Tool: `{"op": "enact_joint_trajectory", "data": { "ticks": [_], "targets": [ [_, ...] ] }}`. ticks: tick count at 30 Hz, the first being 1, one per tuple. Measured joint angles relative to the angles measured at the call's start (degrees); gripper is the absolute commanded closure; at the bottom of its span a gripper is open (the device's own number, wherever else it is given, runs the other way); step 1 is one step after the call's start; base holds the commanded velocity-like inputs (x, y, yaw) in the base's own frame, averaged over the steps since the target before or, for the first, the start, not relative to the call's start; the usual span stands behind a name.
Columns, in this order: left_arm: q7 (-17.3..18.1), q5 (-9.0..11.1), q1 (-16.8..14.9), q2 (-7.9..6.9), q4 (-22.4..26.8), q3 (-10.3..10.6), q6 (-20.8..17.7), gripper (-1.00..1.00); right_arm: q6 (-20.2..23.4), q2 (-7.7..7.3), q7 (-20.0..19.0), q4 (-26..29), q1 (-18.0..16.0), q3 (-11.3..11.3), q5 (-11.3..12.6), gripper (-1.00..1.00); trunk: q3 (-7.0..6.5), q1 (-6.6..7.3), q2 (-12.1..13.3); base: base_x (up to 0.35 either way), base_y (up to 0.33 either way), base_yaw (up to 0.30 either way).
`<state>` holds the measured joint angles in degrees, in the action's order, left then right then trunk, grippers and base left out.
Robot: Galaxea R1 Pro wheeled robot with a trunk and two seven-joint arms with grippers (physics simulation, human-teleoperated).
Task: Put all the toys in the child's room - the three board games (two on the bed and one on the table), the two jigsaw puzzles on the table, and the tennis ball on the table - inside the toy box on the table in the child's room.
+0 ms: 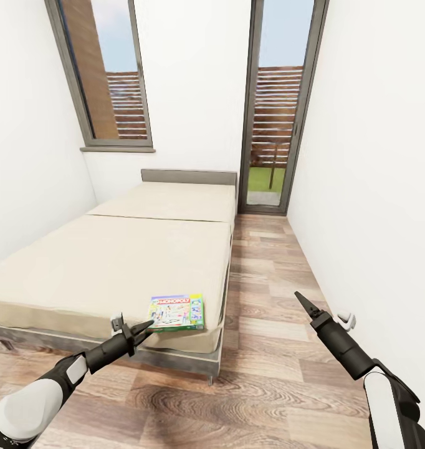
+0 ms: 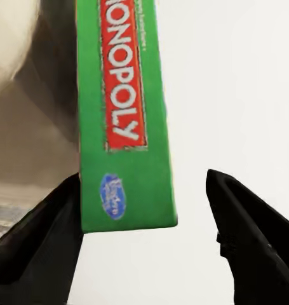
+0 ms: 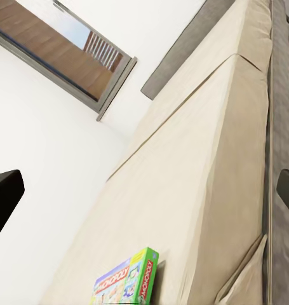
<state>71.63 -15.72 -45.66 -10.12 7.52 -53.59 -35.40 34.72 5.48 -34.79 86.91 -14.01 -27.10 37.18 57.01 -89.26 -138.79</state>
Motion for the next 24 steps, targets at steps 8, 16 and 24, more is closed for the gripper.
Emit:
{"op": "enact_joint_trajectory", "data": {
  "ticks": [8,16,24],
  "targets": [
    [0.0,0.2,0.0,0.00,0.0,-0.4,-0.2,1.00,0.0,0.00,0.0,0.0,0.0,0.0,0.0,-1.00,0.00,0.00,0.0,0.000,0.000,0.000],
    [0.1,0.1,0.0,0.00,0.0,-0.2,0.1,1.00,0.0,0.00,0.0,0.0,0.0,0.0,0.0,-1.00,0.00,0.00,0.0,0.000,0.000,0.000],
    [0.6,0.1,0.0,0.00,0.0,-0.2,0.3,1.00,-0.1,0.00,0.0,0.0,0.0,0.0,0.0,-1.00,0.00,0.00,0.0,0.000,0.000,0.000]
  ]
}}
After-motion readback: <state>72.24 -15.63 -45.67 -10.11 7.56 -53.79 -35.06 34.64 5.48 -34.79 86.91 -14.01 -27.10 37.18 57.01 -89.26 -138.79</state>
